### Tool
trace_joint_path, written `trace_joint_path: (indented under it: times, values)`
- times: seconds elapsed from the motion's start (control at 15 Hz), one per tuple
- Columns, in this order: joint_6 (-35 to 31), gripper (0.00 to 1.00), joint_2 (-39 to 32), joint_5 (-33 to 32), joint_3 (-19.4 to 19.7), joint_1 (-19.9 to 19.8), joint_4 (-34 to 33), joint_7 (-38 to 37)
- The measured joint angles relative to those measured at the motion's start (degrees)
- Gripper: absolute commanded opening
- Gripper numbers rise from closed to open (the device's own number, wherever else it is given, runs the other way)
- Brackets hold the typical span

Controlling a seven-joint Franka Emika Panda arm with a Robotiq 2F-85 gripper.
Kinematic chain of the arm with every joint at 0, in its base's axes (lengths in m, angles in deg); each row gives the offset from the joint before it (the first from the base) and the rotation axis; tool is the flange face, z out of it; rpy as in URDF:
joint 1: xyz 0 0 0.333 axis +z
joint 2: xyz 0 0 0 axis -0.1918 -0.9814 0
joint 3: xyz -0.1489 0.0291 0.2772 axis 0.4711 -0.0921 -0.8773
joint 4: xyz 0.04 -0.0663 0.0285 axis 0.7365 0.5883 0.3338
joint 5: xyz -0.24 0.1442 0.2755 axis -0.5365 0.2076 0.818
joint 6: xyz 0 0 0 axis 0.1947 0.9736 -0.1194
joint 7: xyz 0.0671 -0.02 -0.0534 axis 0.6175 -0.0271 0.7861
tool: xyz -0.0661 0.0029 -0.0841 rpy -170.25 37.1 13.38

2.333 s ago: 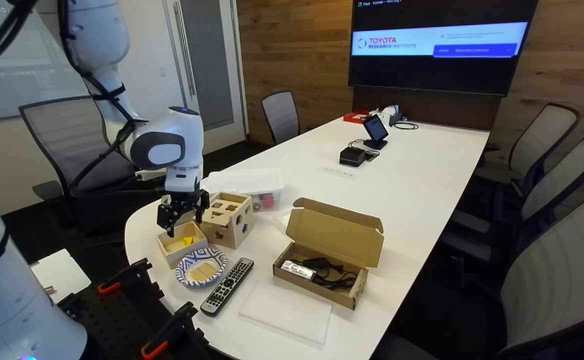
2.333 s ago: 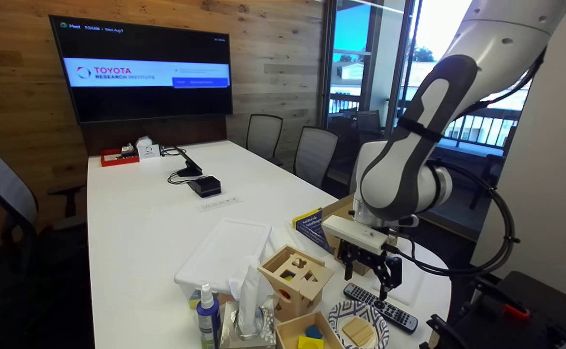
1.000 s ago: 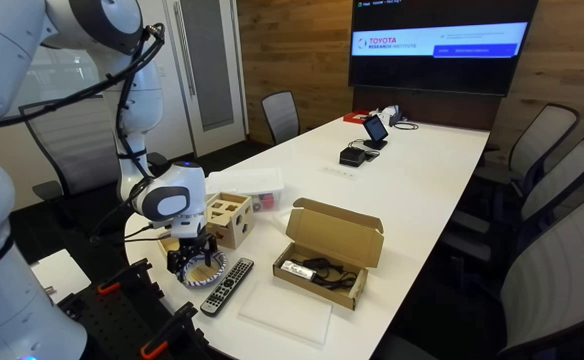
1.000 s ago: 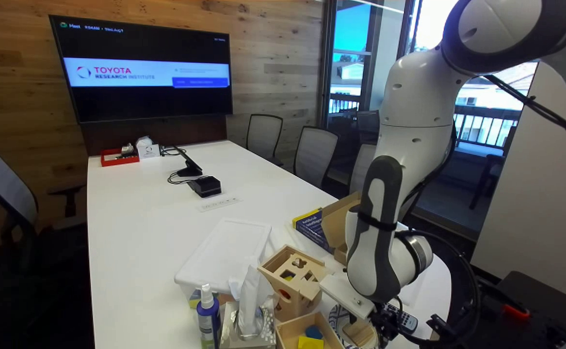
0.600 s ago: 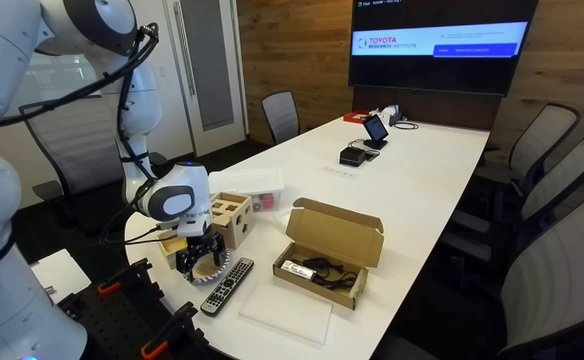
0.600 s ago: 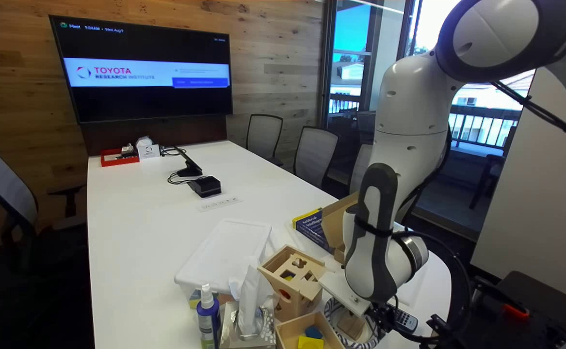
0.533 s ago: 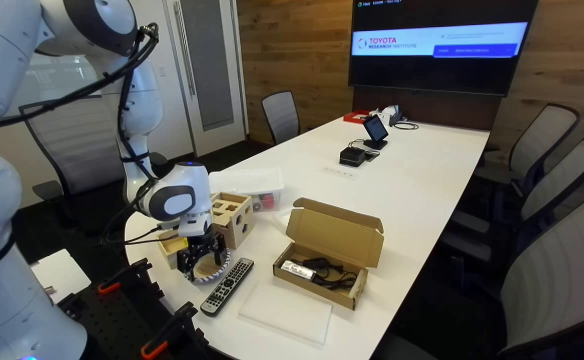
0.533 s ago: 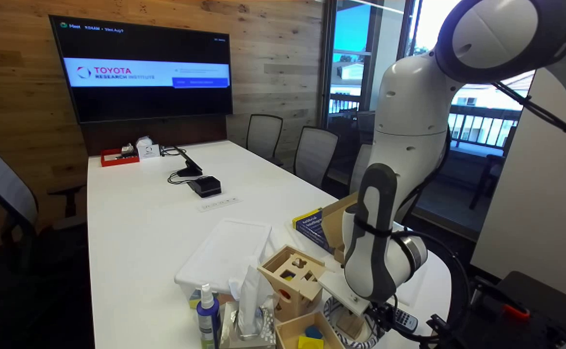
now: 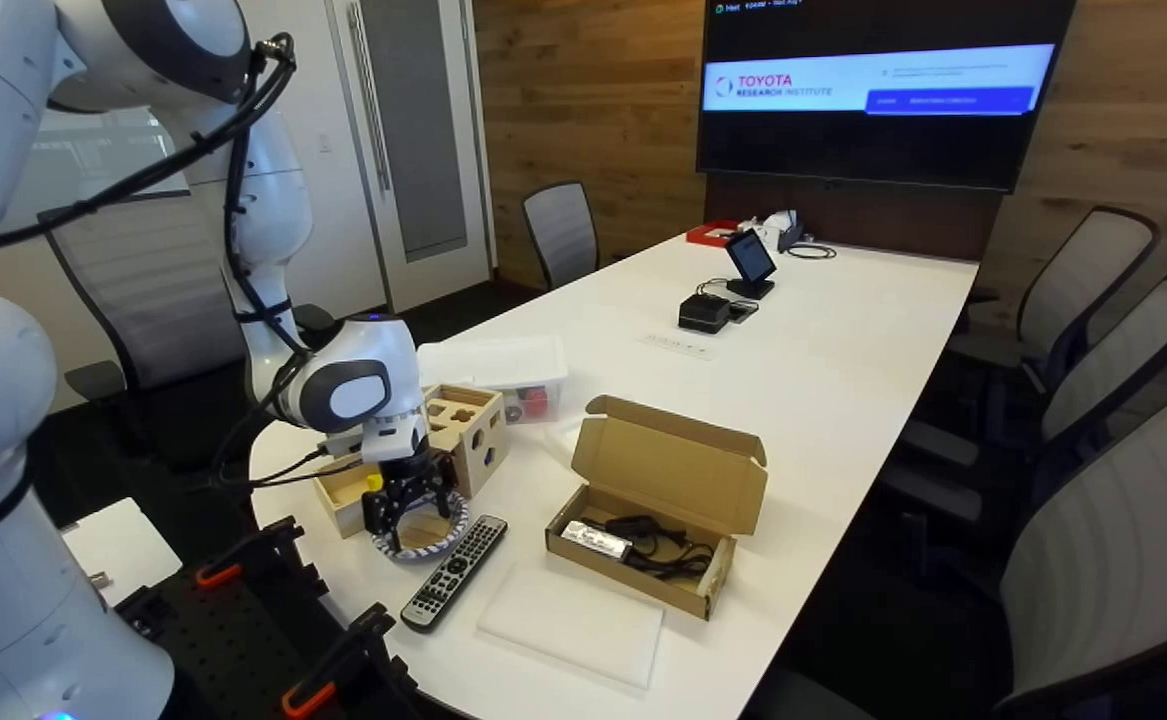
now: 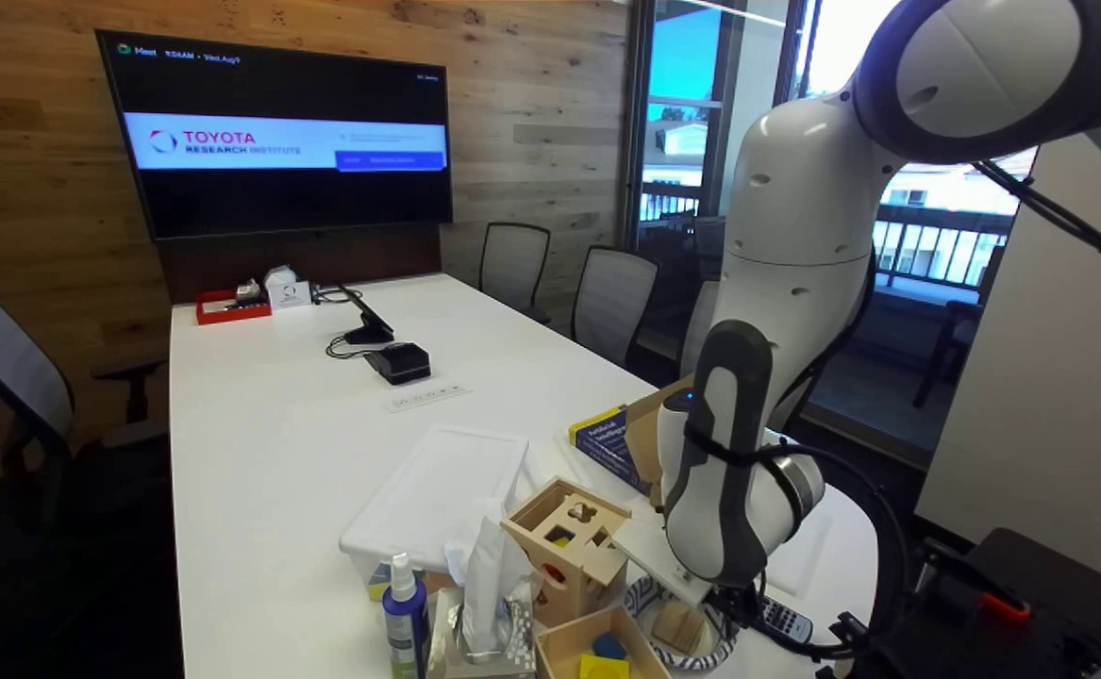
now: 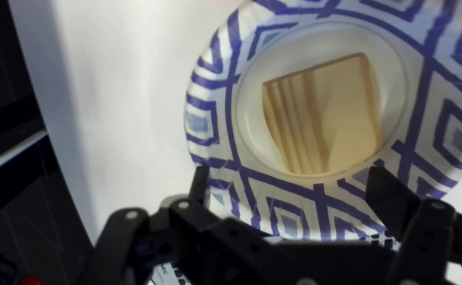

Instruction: Remove the yellow object from the bowl and put it inside the box

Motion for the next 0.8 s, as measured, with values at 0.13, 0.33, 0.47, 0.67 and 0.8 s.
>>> trace_joint_path:
  times: [0.13, 0.33, 0.47, 0.67, 0.8]
  values:
    - [0.1, 1.00, 0.7, -0.2, 2.3, 2.8, 0.2, 0.0]
    - [0.4, 1.00, 1.8, -0.8, 4.9, 5.8, 0.3, 0.0]
    - [0.4, 1.00, 2.2, -1.1, 5.2, 6.1, 0.3, 0.0]
    - [0.0, 1.00, 2.3, -1.1, 4.8, 5.6, 0.2, 0.1]
    - [-1.1, 1.00, 2.3, -1.1, 3.7, 4.6, 0.2, 0.1]
